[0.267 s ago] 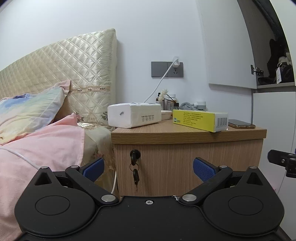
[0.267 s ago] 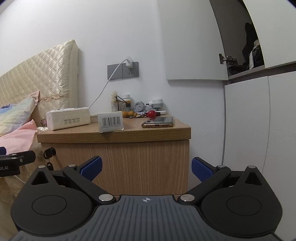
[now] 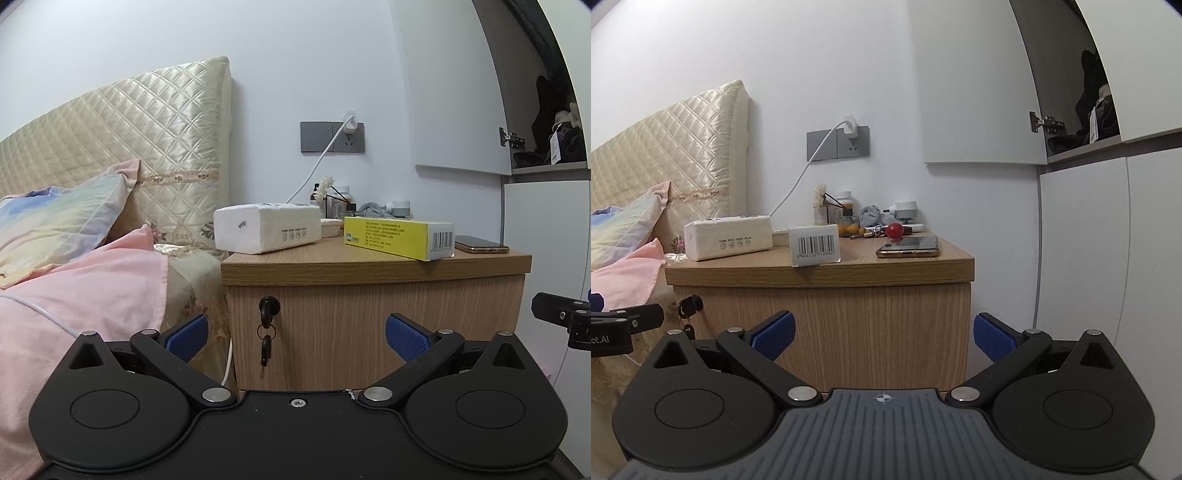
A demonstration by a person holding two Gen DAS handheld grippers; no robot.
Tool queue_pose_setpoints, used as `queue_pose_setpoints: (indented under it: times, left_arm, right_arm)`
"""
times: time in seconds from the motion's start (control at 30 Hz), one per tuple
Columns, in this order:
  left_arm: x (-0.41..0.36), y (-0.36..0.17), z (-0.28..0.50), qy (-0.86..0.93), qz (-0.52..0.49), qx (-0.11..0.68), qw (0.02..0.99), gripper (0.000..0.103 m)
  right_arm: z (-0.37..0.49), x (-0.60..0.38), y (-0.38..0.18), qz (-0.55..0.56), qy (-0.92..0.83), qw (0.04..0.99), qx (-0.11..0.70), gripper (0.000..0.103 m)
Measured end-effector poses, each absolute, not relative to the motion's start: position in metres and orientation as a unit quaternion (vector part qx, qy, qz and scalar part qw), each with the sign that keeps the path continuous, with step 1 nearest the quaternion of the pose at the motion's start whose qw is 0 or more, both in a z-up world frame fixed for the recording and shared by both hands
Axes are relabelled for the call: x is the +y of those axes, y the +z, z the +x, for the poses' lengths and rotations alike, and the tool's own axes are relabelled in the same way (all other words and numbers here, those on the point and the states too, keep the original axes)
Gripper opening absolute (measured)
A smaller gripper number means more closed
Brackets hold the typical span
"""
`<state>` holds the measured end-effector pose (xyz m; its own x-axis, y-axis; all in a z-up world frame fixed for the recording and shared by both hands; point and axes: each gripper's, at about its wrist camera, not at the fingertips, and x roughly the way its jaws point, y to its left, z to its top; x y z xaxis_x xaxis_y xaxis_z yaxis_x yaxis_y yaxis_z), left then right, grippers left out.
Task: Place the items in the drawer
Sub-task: 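Move both tools toward the wooden nightstand drawer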
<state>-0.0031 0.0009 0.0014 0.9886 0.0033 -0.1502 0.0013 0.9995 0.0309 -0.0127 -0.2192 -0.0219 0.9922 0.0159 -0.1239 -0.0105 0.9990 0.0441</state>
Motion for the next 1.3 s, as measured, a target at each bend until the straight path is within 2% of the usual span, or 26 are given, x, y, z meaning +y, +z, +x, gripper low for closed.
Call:
queue_pose_setpoints:
  times: [0.67, 1.03, 1.3]
  left_arm:
    - [-0.006, -0.006, -0.004, -0.008, 0.028, 0.096, 0.995, 0.102]
    - [-0.010, -0.016, 0.003, -0.009, 0.045, 0.141, 0.989, 0.102]
    - [-0.012, -0.023, 0.007, -0.010, 0.056, 0.171, 0.984, 0.102]
  right_arm:
    - [-0.011, -0.219, -0.024, 0.008, 0.000, 0.997, 0.078, 0.103]
    - [0.005, -0.218, -0.042, 0.012, -0.007, 0.987, 0.163, 0.103]
    - [0.008, -0.217, -0.049, 0.013, -0.004, 0.983, 0.185, 0.103]
